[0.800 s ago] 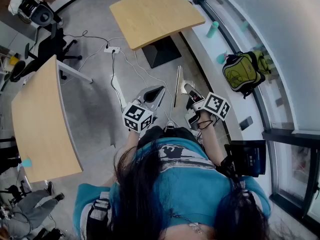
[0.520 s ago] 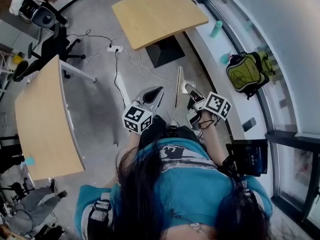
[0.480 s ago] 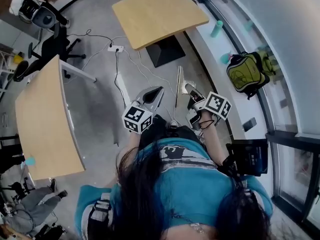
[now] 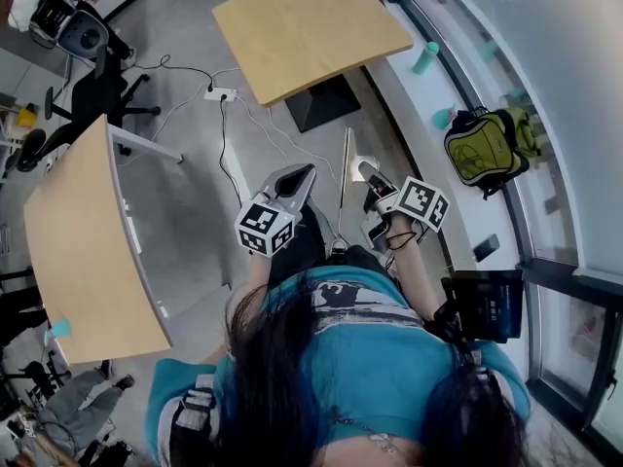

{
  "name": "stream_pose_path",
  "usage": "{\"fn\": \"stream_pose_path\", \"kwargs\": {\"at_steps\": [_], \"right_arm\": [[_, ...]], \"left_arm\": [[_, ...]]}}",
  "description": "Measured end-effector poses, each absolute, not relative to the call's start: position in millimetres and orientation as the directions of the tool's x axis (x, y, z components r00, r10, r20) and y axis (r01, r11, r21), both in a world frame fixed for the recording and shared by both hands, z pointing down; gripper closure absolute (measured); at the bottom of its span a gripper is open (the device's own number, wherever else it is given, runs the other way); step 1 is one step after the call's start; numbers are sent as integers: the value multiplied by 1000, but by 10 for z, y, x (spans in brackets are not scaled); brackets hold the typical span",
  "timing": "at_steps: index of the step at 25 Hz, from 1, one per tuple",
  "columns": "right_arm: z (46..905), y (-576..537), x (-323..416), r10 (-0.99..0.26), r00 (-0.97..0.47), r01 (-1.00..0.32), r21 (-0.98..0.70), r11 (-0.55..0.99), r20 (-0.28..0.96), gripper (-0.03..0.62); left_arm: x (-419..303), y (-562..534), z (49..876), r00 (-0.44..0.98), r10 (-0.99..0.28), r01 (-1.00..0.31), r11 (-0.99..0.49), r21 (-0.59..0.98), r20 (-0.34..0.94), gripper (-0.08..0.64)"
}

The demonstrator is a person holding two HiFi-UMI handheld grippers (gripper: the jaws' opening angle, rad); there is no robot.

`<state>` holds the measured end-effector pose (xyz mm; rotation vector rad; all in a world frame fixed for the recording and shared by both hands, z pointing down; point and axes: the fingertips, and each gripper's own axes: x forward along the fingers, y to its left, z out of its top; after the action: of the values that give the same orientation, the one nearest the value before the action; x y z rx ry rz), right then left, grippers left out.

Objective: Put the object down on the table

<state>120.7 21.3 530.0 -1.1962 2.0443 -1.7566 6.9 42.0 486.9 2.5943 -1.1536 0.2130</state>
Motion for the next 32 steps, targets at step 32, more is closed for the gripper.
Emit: {"fn": "stream_pose_path", "kwargs": {"at_steps": [32], "right_arm": [[5303, -2201, -211, -735, -555, -473, -875, -107, 390, 503]], "left_arm": [[-1264, -2027, 4922, 784, -582, -621, -743, 250, 216, 558]]}}
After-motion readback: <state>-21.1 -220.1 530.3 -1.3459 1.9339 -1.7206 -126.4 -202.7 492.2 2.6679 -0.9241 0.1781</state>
